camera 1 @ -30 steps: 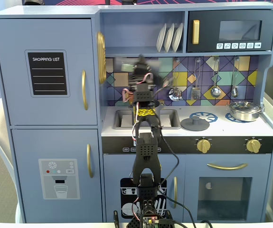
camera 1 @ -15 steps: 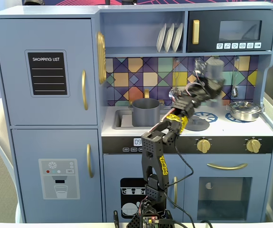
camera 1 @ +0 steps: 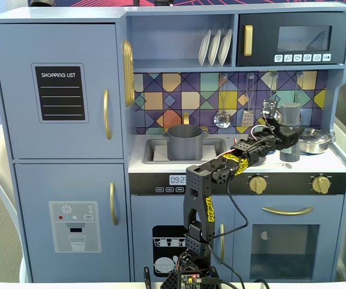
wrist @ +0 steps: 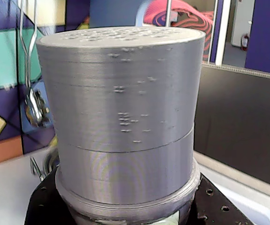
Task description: Put salt in the gray recipient
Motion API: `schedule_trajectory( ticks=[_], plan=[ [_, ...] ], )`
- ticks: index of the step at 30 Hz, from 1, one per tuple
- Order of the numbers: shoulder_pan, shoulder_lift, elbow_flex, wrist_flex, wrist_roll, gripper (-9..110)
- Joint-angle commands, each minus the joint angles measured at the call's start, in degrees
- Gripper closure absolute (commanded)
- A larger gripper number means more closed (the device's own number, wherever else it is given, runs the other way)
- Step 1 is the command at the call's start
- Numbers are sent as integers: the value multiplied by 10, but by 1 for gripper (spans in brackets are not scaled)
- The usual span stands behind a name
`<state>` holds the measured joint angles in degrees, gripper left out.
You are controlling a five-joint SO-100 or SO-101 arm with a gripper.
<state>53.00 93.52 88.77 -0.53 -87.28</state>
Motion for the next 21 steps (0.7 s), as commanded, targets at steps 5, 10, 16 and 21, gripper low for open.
schedule_trajectory(
  ticks=[5,10,16,21],
  plan=[
    [-3,11,2,-39,34,101],
    [-10,12,10,-41,36,101],
    [-15,16,47,-74,40,101],
    [-23,18,66,-87,42,101]
  ],
)
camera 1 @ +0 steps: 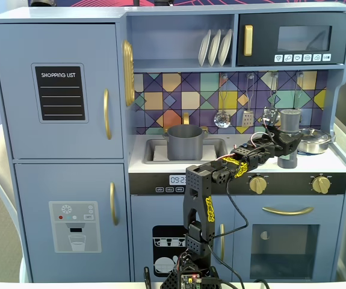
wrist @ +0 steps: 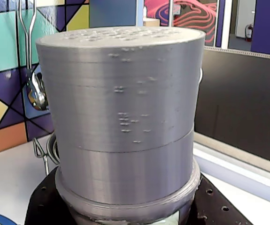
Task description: Put salt in the gray recipient
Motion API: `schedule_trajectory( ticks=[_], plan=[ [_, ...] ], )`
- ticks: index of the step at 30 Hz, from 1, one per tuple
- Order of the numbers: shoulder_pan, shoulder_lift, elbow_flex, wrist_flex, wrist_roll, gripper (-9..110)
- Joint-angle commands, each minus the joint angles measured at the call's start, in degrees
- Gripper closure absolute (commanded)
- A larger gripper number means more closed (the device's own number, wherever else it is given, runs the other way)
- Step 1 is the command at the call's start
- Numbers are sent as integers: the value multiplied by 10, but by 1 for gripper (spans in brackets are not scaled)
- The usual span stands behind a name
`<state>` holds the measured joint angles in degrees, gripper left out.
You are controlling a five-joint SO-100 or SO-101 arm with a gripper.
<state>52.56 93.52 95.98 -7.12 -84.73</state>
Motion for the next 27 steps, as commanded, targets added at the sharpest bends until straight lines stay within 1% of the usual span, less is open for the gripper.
schedule_trajectory(
  ticks=[1,5,6,9,11,13,15,18,20,21,23,25,26,27],
  plan=[
    [-20,18,-4,-23,16,101],
    [-24,18,1,-26,9,101],
    [-23,20,4,-26,11,99],
    [-17,28,20,-40,32,77],
    [-11,35,33,-45,26,61],
    [-4,47,46,-48,9,54],
    [3,69,63,-40,-13,53],
    [16,151,112,-14,-10,56],
    [25,254,163,50,-6,59],
    [25,319,189,104,-9,64],
    [24,449,236,234,-25,80],
    [-11,569,279,374,-42,96],
    [-44,625,290,461,-56,101],
    [-87,677,300,545,-51,101]
  ],
)
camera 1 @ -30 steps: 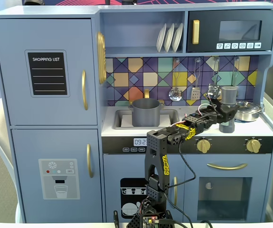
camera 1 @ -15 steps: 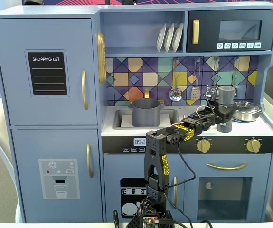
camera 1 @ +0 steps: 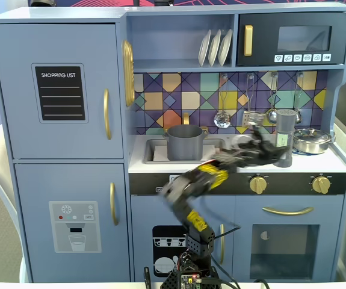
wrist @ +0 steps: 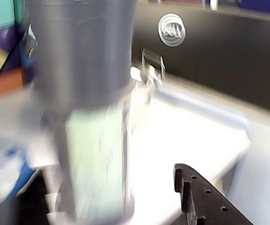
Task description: Put salt in the gray recipient
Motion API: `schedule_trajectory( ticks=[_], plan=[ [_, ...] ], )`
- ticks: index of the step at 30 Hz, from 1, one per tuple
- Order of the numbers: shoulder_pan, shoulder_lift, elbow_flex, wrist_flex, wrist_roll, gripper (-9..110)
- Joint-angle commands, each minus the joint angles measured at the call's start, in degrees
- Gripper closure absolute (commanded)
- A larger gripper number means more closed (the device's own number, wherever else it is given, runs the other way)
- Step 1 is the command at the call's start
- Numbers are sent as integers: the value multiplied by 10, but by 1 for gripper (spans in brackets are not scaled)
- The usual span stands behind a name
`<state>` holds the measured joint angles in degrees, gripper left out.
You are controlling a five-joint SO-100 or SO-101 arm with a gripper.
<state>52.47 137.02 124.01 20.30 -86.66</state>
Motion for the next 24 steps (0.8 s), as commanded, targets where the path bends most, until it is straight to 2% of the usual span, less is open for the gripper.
schedule_trajectory(
  ticks=[1,5,8,10,18,22,24],
  plan=[
    [-137,286,27,350,-41,101],
    [-367,432,105,557,-47,101],
    [-468,458,190,620,-42,101],
    [-479,461,263,614,-33,101],
    [-470,474,543,463,-12,101],
    [-491,475,546,507,26,101],
    [-493,475,546,557,-11,100]
  ],
)
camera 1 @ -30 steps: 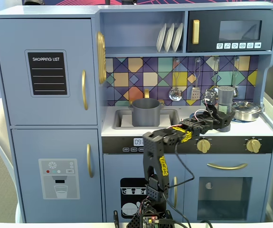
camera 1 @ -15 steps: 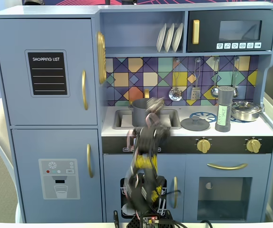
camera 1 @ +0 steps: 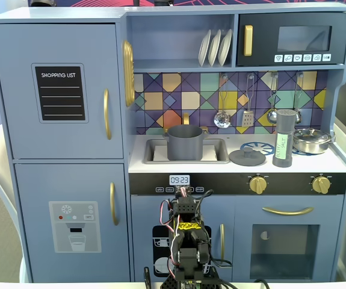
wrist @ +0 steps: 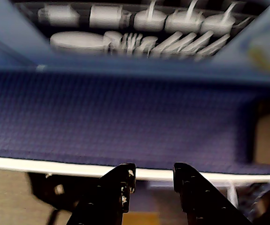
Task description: Put salt in the gray recipient
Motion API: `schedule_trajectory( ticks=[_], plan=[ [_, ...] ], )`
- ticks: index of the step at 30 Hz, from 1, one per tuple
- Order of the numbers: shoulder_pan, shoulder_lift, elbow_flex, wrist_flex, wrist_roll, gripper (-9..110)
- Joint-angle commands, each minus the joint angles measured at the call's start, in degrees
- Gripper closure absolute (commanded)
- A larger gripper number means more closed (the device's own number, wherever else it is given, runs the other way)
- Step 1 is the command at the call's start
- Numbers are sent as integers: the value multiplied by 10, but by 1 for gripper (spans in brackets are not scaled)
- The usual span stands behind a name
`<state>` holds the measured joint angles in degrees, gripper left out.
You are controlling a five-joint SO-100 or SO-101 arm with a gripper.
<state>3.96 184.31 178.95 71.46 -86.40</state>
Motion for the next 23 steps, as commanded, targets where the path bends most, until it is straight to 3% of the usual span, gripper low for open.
schedule_trajectory(
  ticks=[1,23],
  plan=[
    [-5,2,-4,47,-30,100],
    [-7,2,-4,47,-29,96]
  ],
)
